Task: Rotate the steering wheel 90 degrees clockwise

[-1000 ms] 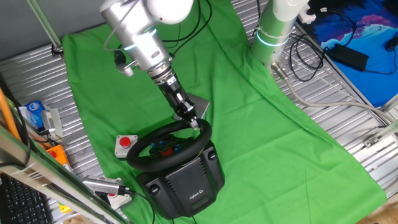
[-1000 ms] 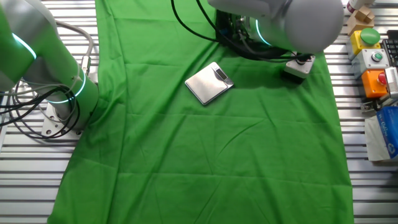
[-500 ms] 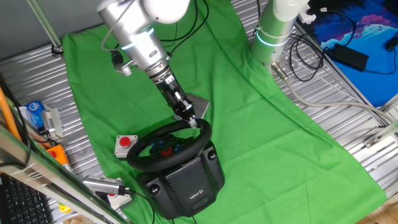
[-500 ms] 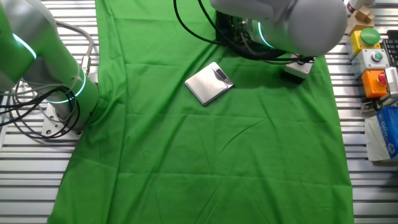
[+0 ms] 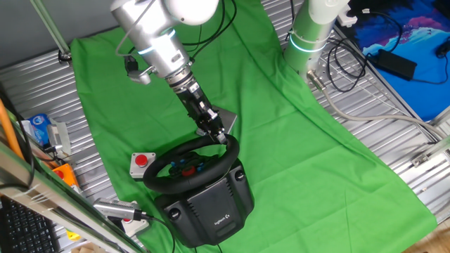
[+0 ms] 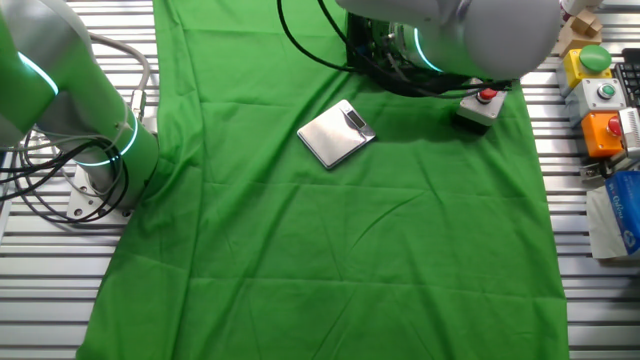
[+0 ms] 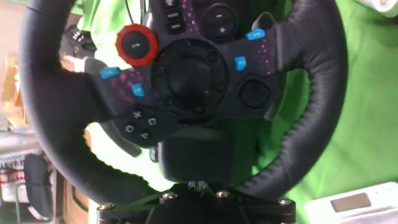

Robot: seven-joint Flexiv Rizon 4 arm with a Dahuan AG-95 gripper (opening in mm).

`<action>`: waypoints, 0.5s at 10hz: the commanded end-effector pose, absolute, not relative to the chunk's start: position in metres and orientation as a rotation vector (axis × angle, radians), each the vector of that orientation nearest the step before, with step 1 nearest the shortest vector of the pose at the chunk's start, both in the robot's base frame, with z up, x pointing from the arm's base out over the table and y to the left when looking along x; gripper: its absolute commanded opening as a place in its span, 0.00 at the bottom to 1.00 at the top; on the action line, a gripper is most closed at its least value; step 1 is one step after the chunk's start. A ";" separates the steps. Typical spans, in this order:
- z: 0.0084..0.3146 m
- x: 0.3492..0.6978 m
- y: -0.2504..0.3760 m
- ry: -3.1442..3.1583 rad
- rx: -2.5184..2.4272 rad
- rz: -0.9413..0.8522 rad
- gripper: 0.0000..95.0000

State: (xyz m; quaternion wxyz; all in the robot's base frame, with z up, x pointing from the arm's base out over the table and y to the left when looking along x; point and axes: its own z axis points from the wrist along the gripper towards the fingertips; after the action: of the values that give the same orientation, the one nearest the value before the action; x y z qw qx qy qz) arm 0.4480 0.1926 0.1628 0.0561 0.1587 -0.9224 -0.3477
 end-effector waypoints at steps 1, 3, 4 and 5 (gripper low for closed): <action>0.165 0.445 0.191 -2.783 0.783 -1.025 0.60; 0.165 0.445 0.191 -2.767 1.041 -0.964 0.60; 0.165 0.445 0.191 -2.767 1.041 -0.964 0.60; 0.165 0.445 0.191 -2.767 1.041 -0.964 0.60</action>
State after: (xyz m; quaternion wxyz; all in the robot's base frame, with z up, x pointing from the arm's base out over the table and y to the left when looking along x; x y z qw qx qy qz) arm 0.4454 0.1913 0.1650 0.0359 0.2675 -0.9041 -0.3311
